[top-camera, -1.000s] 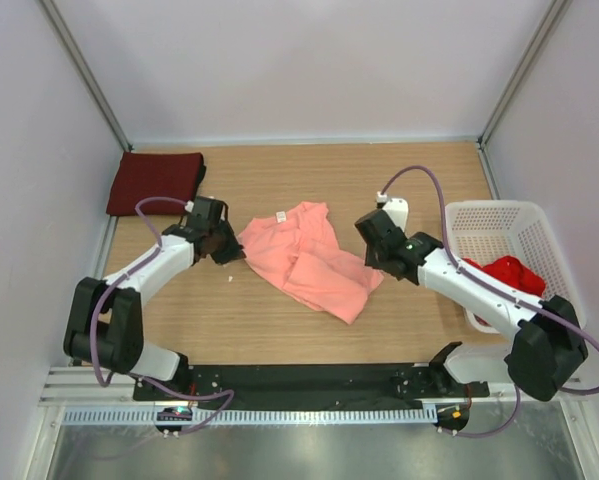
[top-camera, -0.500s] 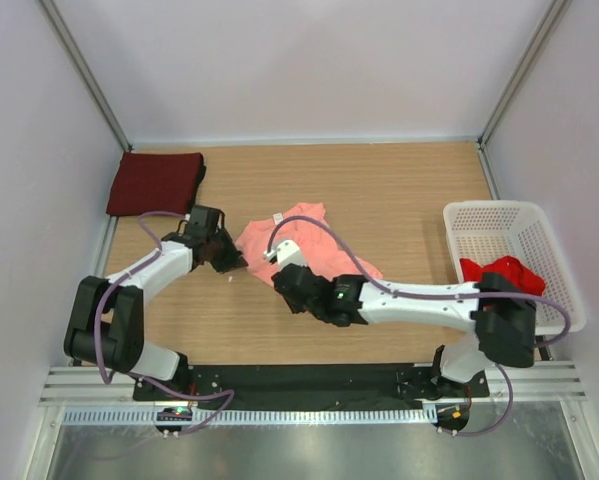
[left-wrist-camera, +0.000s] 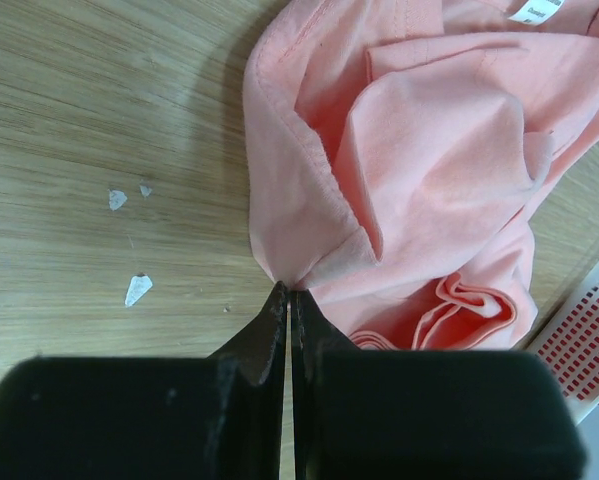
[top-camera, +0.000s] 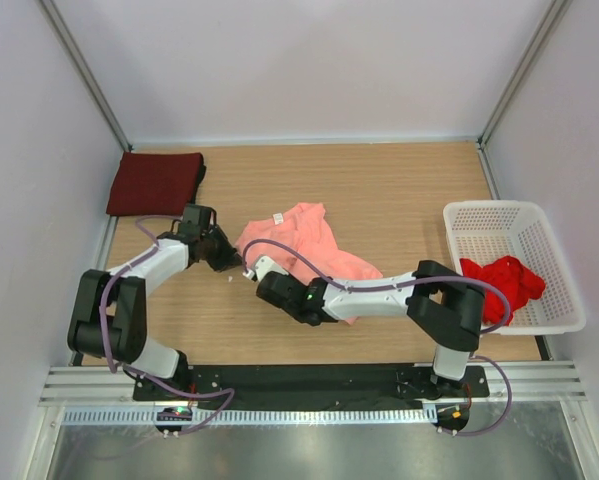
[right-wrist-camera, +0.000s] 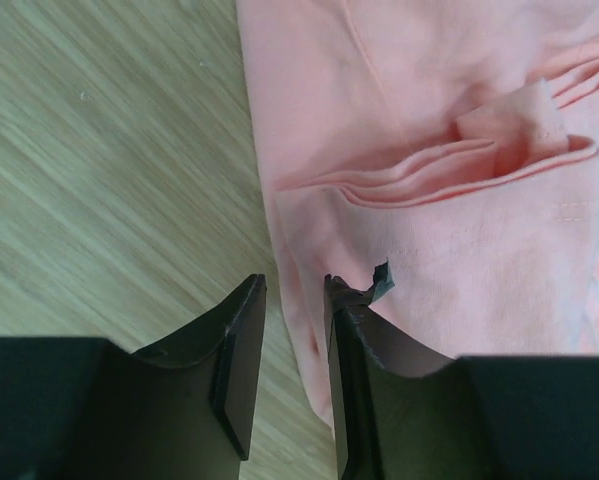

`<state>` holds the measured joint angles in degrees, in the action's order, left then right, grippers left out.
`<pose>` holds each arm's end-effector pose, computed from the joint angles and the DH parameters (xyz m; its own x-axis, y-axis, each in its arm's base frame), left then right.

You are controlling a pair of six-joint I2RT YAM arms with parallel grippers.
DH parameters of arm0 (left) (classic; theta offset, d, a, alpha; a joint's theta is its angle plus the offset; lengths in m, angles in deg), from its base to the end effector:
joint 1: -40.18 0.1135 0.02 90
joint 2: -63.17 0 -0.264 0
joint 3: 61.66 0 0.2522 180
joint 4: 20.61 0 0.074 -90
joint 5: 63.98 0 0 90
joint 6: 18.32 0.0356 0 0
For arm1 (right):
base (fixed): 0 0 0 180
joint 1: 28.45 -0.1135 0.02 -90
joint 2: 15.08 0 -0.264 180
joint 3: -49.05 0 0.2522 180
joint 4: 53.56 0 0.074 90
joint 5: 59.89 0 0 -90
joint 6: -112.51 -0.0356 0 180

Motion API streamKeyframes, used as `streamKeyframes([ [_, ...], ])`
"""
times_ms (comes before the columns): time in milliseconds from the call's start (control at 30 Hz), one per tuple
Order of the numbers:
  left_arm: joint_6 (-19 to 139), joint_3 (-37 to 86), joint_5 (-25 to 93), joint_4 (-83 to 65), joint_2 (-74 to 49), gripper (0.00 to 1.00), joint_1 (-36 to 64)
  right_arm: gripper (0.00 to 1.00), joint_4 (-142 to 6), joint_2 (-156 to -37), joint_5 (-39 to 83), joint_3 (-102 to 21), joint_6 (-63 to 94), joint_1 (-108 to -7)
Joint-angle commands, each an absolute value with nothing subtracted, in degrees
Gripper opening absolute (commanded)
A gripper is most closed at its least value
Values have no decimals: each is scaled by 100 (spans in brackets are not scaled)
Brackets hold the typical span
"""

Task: Fold and stack the t-shirts
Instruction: Flatten the tshirt out

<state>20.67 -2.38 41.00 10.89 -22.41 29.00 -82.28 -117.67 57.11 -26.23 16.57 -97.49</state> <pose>0.2763 -0.0640 0.1733 -0.7729 -0.6126 -0.1653 -0.4424 0.7070 -0.5518 0.1441 0.3311 0.1678 -0.3718 -0.7128 -0.5947 -0.7066 0.6328 -0.3167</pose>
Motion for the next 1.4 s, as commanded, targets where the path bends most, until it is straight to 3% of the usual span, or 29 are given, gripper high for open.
streamKeyframes([
  [0, 2026, -255, 4289, 871, -2279, 0, 2963, 36, -7945, -11853, 6182, -2870, 1846, -9745],
  [300, 2061, -281, 4263, 836, -2331, 0, 2963, 19, -7611, -11607, 6711, -2536, 1855, -9683],
  [533, 1991, -334, 4289, 721, -2393, 0, 2963, 30, -7681, -11615, 5921, -2404, 1881, -9639],
  [900, 2035, -369, 4228, 695, -2393, 0, 2963, 27, -7724, -11704, 5903, -2369, 1776, -9507],
  [1167, 2026, -404, 4245, 633, -2384, 0, 2963, 36, -7848, -11466, 5401, -2272, 1784, -9516],
  [1367, 2061, -457, 4184, 616, -2323, 0, 2972, 31, -7769, -11756, 5709, -2281, 1767, -9437],
])
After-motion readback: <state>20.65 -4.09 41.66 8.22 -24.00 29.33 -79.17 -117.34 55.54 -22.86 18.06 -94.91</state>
